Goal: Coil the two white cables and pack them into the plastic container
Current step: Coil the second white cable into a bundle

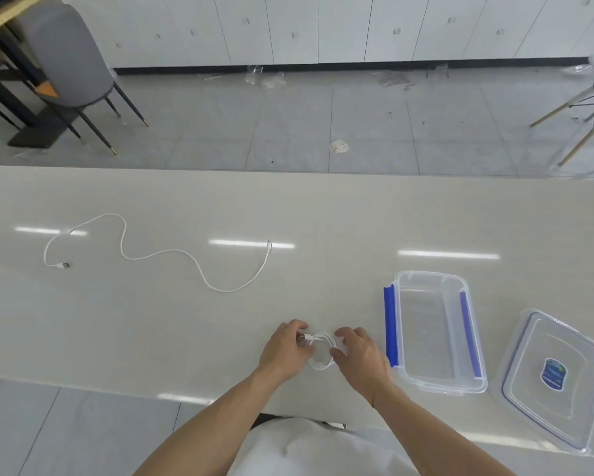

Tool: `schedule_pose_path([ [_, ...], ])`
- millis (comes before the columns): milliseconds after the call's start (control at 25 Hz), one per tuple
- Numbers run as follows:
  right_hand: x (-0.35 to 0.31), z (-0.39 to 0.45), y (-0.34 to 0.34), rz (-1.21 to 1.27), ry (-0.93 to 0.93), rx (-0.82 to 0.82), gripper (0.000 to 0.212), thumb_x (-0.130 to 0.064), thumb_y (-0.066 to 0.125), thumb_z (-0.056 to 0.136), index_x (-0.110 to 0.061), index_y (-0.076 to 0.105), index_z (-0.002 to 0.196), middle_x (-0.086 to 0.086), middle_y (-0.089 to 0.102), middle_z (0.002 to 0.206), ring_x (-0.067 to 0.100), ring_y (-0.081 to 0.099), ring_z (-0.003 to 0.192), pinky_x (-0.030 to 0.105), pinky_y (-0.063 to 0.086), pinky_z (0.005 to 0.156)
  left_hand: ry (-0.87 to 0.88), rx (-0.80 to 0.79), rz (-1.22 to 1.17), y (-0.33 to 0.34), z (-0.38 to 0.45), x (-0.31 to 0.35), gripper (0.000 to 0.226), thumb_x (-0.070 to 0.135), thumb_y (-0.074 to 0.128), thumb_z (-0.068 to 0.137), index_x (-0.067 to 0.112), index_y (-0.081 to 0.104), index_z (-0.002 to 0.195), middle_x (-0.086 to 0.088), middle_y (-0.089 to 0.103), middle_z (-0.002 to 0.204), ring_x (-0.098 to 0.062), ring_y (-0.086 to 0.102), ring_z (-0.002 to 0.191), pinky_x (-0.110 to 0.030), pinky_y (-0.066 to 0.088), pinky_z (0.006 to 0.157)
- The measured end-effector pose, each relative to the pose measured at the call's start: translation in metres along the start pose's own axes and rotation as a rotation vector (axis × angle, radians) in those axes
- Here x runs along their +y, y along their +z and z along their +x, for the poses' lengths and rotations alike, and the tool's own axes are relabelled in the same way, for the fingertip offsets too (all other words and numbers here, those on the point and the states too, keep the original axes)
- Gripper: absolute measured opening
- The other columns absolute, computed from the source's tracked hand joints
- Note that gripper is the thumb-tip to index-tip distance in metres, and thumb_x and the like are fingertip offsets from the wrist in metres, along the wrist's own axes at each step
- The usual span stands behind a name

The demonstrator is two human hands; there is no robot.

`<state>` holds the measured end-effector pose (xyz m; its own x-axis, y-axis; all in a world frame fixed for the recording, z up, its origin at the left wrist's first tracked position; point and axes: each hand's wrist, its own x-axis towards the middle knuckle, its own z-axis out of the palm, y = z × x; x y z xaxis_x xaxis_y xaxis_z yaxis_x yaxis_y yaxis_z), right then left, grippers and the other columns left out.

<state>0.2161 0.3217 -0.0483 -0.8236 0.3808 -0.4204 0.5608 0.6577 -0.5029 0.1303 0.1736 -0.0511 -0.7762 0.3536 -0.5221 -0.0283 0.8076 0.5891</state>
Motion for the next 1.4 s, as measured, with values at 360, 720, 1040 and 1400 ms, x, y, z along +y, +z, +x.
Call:
schedule_pose_path([
  [360, -0.008, 0.016, -0.021, -0.357, -0.174, -0.058, 0.037, -0.043, 0.044, 0.101, -0.030, 0.057, 0.134, -0.007, 0.060, 0.132, 0.020, 0.050, 0.124, 0.036, 0.042, 0.099, 0.046, -0.227, 0.258, -0.063, -0.001, -0.023, 0.048, 0.037, 0.071, 0.084, 0.026, 0.058, 0.129, 0.002, 0.058, 0.123, -0.016, 0.058, 0.109, -0.029, 0.046, 0.094],
  [720, -0.075, 0.062, -0.019, -0.451, -0.248, -0.080, 0.036, -0.040, 0.045, 0.101, -0.031, 0.059, 0.132, -0.005, 0.061, 0.132, 0.020, 0.052, 0.125, 0.035, 0.043, 0.099, 0.099, -0.123, 0.541, -0.158, 0.024, -0.068, 0.044, 0.043, 0.057, 0.091, 0.029, 0.054, 0.132, 0.001, 0.052, 0.134, -0.019, 0.049, 0.124, -0.035, 0.043, 0.098],
  [1040, -0.136, 0.105, 0.000, -0.572, -0.353, -0.048, 0.039, -0.043, 0.044, 0.102, -0.042, 0.049, 0.141, -0.007, 0.052, 0.142, 0.020, 0.048, 0.128, 0.035, 0.040, 0.101, 0.205, -0.122, 0.724, -0.205, 0.079, -0.080, 0.045, 0.045, 0.059, 0.090, 0.025, 0.054, 0.131, -0.003, 0.052, 0.133, -0.024, 0.046, 0.124, -0.038, 0.038, 0.096],
  [1400, -0.171, 0.158, 0.003, -0.761, -0.484, -0.044, 0.054, -0.020, 0.046, 0.102, -0.042, 0.034, 0.150, 0.002, 0.030, 0.159, 0.027, 0.034, 0.140, 0.041, 0.036, 0.105, 0.267, -0.115, 0.774, -0.186, 0.117, -0.061, 0.043, 0.044, 0.059, 0.093, 0.017, 0.057, 0.126, -0.007, 0.055, 0.124, -0.028, 0.049, 0.117, -0.040, 0.037, 0.095],
])
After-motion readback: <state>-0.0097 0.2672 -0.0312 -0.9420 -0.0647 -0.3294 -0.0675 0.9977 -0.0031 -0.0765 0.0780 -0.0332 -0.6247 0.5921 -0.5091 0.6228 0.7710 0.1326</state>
